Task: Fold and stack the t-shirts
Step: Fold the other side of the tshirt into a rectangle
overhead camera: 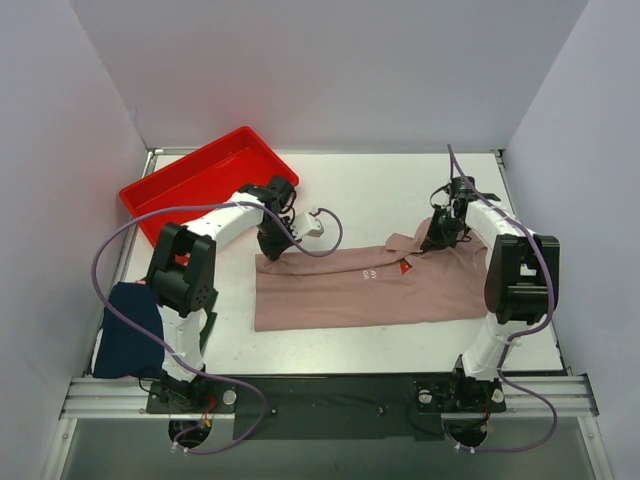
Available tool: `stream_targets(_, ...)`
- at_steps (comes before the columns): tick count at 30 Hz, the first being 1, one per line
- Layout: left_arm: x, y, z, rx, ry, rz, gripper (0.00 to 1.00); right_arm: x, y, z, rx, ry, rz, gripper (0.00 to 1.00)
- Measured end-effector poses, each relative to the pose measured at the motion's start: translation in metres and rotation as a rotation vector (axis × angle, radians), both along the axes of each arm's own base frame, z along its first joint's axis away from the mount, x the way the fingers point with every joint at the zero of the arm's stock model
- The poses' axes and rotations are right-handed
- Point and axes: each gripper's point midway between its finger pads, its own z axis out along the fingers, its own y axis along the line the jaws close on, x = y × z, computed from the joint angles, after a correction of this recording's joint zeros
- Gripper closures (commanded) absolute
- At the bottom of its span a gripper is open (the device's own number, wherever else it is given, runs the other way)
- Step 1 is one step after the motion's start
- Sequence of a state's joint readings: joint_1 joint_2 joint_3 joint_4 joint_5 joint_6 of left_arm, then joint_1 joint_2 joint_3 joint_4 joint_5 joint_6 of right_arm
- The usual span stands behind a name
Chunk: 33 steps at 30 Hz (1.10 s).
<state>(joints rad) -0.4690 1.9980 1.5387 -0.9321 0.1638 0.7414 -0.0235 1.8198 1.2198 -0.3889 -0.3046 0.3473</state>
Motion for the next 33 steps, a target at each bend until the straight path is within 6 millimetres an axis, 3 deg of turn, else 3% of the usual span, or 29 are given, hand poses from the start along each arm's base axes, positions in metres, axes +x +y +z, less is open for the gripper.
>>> stream_targets(8, 0.010, 0.008, 0.005, 0.026, -0.031, 0.019, 1.00, -0.002, -0.016, 0.006, 0.002, -0.001, -0.030, 1.00)
stream_targets(13, 0.031, 0.013, 0.022, 0.052, -0.108, 0.042, 1.00, -0.013, -0.037, 0.037, -0.003, -0.032, -0.069, 1.00)
stream_targets(17, 0.037, 0.012, 0.028, 0.049, -0.129, 0.045, 1.00, -0.032, -0.049, 0.068, -0.009, -0.066, -0.107, 1.00)
stream_targets(21, 0.032, 0.014, 0.027, 0.056, -0.111, 0.042, 1.00, -0.068, -0.048, 0.085, -0.011, -0.070, -0.129, 1.00)
stream_targets(24, 0.027, 0.014, 0.026, 0.054, -0.090, 0.037, 1.00, -0.095, -0.043, 0.083, -0.010, -0.029, -0.128, 1.00)
stream_targets(29, 0.013, 0.016, 0.025, 0.049, -0.054, 0.018, 1.00, -0.140, -0.045, 0.056, -0.021, 0.116, -0.155, 1.00)
stream_targets(33, -0.003, 0.018, 0.016, 0.053, -0.013, -0.011, 1.00, -0.156, -0.049, 0.045, -0.015, 0.174, -0.184, 1.00)
